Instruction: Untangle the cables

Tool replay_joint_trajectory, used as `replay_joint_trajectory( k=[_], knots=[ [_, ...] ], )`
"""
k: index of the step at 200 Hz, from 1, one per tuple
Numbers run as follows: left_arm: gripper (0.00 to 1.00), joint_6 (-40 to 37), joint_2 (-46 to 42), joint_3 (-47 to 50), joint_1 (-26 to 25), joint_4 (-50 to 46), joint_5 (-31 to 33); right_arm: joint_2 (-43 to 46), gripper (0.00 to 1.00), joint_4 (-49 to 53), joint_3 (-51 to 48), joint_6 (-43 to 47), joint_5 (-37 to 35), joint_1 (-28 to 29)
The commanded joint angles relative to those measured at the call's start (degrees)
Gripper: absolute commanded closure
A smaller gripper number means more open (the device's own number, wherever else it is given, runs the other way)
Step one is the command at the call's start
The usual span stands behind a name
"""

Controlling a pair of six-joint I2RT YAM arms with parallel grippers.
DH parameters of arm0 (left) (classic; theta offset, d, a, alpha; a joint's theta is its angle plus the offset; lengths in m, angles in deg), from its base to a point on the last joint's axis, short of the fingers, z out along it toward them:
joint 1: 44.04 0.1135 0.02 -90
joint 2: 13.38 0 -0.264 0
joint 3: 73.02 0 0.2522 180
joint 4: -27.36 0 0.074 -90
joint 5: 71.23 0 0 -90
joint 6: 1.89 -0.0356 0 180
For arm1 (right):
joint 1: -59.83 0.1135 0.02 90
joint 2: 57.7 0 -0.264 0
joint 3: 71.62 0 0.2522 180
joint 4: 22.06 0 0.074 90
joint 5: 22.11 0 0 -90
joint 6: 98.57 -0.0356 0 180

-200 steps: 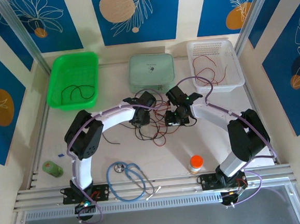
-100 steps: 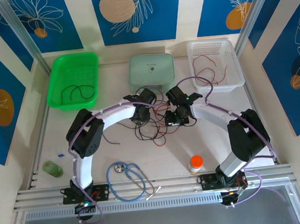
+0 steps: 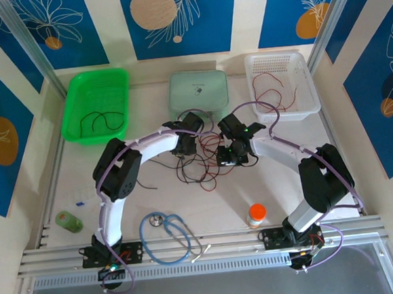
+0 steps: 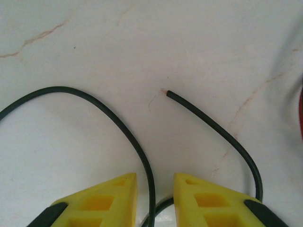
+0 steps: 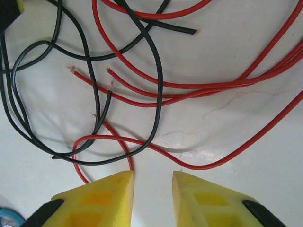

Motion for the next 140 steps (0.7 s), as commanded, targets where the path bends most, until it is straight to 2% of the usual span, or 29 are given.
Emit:
replay_joint_trajectory(
  k=[1,42,74,96,140],
  knots=[
    [0.75,-0.9,2.0,-0.9,0.8,-0.2,0.9,1.1,0.71,0.8,-0.2,-0.7,1.2,0.1],
    [0.85,-0.7,4.0,-0.4,1.0,-0.8,1.2,1.4,0.72,1.0,-0.4,-0.7,1.0,0.1],
    [1.0,-0.9,4.0,0.0,1.0,-1.5,1.8,1.9,0.72,1.3,-0.4,-0.6,0.7,0.0],
    [1.0,-1.6,1.4,-0.1,1.0,-2.5,2.7,2.2,0.72,1.3,-0.4,-0.5,0.9,-0.1],
    [1.0,-5.1,-10.3,-6.2,0.8,-8.3,1.7,3.4,0.72,-1.0,-0.9,1.2,4.5,-0.2]
  ],
)
